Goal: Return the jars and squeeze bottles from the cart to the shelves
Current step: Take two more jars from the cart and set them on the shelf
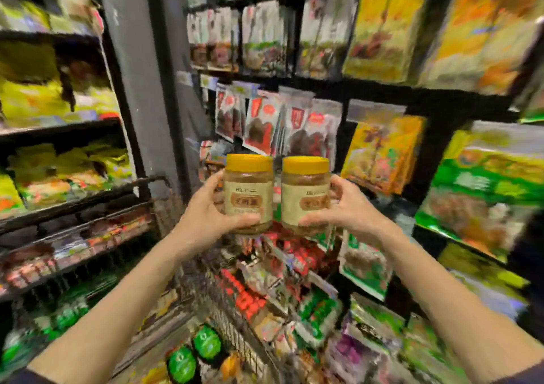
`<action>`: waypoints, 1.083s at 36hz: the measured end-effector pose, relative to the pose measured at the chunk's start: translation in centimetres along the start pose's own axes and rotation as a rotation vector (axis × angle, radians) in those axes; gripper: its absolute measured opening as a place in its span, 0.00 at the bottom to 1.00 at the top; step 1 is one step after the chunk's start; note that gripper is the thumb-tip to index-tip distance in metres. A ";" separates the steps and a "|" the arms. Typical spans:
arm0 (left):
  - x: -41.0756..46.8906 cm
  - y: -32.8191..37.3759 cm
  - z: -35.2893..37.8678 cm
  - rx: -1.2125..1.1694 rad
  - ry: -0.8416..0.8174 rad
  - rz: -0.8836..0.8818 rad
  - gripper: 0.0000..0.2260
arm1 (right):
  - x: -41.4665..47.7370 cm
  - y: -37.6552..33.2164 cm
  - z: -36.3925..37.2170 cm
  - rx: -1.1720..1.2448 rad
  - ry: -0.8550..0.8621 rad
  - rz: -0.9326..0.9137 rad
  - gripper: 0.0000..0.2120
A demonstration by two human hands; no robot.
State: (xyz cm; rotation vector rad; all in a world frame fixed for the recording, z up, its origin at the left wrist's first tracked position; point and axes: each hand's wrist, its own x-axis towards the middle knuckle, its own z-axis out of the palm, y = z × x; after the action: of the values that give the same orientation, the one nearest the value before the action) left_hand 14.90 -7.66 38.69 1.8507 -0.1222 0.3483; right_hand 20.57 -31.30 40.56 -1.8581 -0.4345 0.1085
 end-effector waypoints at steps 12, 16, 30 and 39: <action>-2.1 9.3 14.6 -0.179 -0.545 0.252 0.43 | -20.0 -3.2 -11.7 -0.176 0.565 0.089 0.34; -4.9 12.9 20.8 -0.252 -0.698 0.349 0.35 | -27.7 -4.3 -14.6 -0.236 0.732 0.131 0.32; -20.4 25.3 41.0 -0.415 -1.054 0.548 0.33 | -55.6 -6.0 -22.8 -0.382 1.212 0.273 0.33; -30.3 31.6 51.2 -0.427 -1.150 0.549 0.42 | -69.2 -6.3 -29.1 -0.468 1.347 0.333 0.40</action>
State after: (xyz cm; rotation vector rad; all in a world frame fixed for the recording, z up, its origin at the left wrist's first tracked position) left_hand -13.04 -68.60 44.95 1.3530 -1.3847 -0.3953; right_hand -36.71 -79.90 46.26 -1.9797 0.8425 -1.0426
